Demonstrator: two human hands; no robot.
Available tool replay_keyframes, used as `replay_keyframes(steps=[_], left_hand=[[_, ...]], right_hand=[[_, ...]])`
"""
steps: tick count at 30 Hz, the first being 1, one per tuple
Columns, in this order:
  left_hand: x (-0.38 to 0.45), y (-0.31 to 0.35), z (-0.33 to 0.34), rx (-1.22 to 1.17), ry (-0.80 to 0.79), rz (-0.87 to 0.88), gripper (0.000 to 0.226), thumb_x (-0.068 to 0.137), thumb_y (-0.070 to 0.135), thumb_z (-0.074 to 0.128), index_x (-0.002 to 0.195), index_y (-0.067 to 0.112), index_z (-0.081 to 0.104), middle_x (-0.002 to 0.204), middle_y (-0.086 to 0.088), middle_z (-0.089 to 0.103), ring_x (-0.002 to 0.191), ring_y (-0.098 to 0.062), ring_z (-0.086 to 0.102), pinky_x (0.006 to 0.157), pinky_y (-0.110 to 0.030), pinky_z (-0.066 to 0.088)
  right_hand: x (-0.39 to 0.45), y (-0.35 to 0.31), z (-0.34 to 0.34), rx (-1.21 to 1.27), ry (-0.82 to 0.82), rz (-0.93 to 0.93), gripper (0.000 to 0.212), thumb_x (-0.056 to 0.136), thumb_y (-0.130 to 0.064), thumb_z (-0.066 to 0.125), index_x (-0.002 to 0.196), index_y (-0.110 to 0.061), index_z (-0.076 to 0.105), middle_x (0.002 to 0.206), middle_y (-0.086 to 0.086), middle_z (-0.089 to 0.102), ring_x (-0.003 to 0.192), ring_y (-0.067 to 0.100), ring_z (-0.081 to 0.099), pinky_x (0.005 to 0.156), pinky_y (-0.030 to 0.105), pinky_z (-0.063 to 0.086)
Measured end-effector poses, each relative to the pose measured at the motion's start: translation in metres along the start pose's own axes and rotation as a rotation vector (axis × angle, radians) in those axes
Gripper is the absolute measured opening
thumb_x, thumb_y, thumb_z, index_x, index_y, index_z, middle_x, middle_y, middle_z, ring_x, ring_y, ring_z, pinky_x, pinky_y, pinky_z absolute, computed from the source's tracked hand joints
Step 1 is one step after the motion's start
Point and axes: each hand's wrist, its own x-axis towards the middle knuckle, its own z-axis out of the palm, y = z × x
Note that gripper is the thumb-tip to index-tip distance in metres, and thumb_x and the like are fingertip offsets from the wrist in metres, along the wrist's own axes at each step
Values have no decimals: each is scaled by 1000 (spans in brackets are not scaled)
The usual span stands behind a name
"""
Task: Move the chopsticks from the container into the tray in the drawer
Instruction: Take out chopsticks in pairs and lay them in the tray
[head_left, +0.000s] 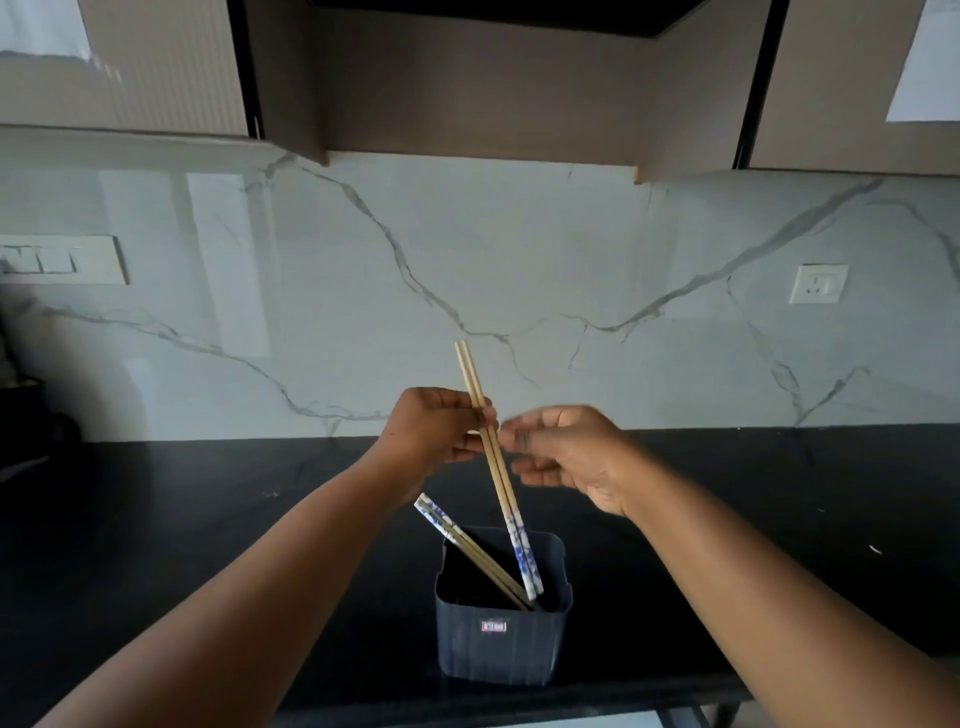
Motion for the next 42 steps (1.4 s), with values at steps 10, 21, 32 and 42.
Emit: replay_keyframes(steps=[10,21,32,42], left_hand=[[-7,-84,-25,-80,56,-136,11,85,17,71,87,7,73,79,-10,75,66,-17,72,63,-27,60],[-37,-242,-86,1074,114,112,53,91,69,31,113,33,64,118,-4,68,116,-15,57,95,-41,45],[-38,-295,-87,1369,-86,-74,92,78,83,9,154,30,8,162,4,2,149,-17,-7,119,-43,-6],[-39,-294,-87,1343,-74,-71,90,80,83,13,153,31,10,163,4,3,149,-16,-7,120,-43,-5]], right_hand=[[-18,87,30,3,-153,164,12,78,0,75,90,0,72,73,11,74,65,18,70,59,29,60],[-92,247,15,-783,-388,108,12,89,-24,62,90,-28,73,74,-10,67,66,9,60,61,25,47],[-89,356,33,-1446,-624,95,29,83,3,46,106,-13,56,105,4,60,96,24,60,71,35,50],[-90,382,40,-1460,-586,176,36,85,-2,56,119,-15,53,117,2,59,103,20,64,74,31,52]])
